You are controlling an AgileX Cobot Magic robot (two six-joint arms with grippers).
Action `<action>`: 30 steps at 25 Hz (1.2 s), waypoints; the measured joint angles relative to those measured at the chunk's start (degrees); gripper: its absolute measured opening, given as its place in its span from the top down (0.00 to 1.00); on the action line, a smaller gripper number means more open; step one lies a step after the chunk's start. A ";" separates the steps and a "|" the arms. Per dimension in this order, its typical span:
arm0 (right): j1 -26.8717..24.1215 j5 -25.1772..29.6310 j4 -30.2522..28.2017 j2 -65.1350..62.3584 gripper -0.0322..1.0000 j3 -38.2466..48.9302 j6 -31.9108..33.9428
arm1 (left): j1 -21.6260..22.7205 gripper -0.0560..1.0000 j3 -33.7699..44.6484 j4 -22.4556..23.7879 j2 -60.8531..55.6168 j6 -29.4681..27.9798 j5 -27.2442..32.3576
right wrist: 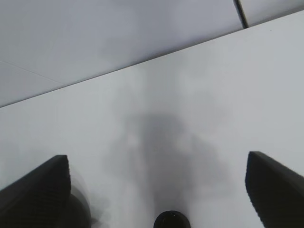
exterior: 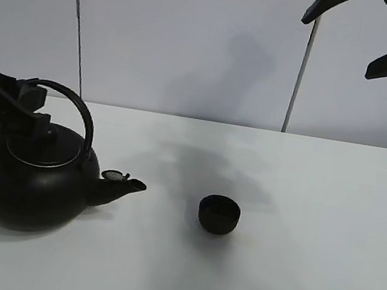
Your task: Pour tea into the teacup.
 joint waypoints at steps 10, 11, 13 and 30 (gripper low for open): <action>0.00 0.00 0.00 0.00 0.30 0.00 0.00 | 0.00 0.60 5.37 -0.45 -0.44 -2.03 -4.23; 0.00 0.00 0.00 0.00 0.30 0.00 0.00 | 0.00 0.60 6.33 -0.21 -0.71 -2.18 -4.63; 0.00 0.00 0.00 0.00 0.30 0.00 0.00 | 0.00 0.58 8.67 0.59 -0.84 -2.80 -4.91; 0.00 -0.06 0.00 0.00 0.30 0.00 0.00 | 0.00 0.33 13.16 3.79 -12.42 -9.54 -4.91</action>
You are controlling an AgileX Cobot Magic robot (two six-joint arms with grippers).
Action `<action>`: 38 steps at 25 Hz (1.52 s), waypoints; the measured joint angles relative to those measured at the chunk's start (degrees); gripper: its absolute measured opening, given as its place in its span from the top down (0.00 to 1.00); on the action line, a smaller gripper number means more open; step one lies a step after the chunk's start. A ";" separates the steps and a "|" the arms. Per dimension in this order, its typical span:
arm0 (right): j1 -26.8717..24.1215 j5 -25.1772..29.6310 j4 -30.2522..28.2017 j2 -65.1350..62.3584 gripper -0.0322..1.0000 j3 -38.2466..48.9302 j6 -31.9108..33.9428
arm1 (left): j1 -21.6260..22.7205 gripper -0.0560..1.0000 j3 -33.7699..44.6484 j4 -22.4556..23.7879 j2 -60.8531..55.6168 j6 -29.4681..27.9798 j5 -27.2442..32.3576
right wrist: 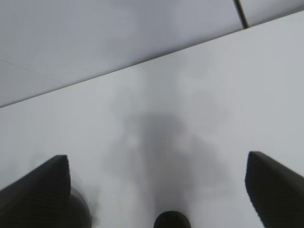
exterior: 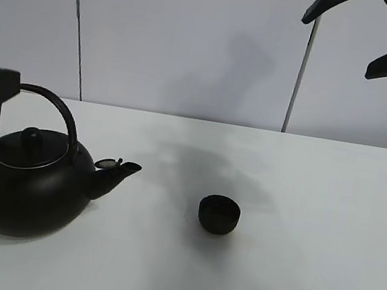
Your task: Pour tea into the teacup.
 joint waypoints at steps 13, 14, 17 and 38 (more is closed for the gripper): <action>0.00 0.00 0.00 0.00 0.30 0.00 0.00 | 0.00 0.33 -29.63 5.23 -13.79 0.24 55.35; 0.00 0.00 0.00 0.00 0.30 0.00 0.00 | 0.00 0.33 -33.83 6.02 -13.67 0.37 62.60; 0.00 0.00 0.00 0.00 0.30 0.00 0.00 | 0.00 0.33 -48.08 7.04 -12.39 0.58 85.74; 0.00 6.46 5.27 0.00 0.30 0.00 0.00 | 2.86 0.33 -85.67 -2.15 11.53 -2.10 129.91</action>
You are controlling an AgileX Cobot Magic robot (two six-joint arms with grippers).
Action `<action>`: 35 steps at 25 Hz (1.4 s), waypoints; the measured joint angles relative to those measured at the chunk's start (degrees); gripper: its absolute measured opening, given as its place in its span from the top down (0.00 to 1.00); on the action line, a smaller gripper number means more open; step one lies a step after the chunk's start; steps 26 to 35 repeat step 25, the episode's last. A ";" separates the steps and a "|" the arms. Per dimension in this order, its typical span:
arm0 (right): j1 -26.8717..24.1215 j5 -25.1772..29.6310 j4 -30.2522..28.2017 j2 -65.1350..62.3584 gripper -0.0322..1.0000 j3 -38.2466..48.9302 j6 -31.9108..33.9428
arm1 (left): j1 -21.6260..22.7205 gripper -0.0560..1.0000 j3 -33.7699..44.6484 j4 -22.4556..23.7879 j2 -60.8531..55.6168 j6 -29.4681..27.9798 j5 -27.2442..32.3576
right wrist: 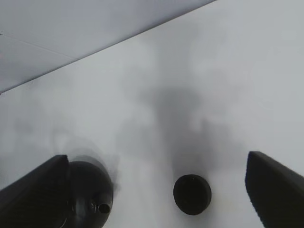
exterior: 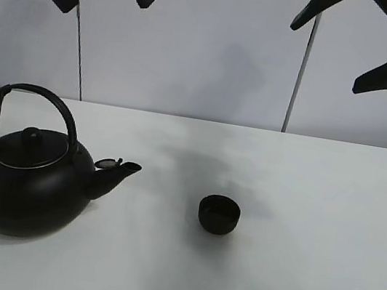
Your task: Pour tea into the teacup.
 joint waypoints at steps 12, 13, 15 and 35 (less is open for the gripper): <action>0.00 2.87 0.00 0.00 0.30 0.00 0.00 | 0.00 0.33 0.06 -0.18 0.05 -0.53 5.49; 0.00 3.25 0.00 0.00 0.30 0.00 0.00 | 0.00 0.33 0.10 -0.18 0.05 -0.70 6.11; 0.00 3.82 0.00 0.12 0.30 0.00 0.00 | 0.00 0.33 0.48 -0.11 0.05 -0.99 6.26; 0.00 6.52 0.02 2.46 0.30 0.00 0.00 | 0.00 0.33 0.54 1.58 0.05 -1.06 6.42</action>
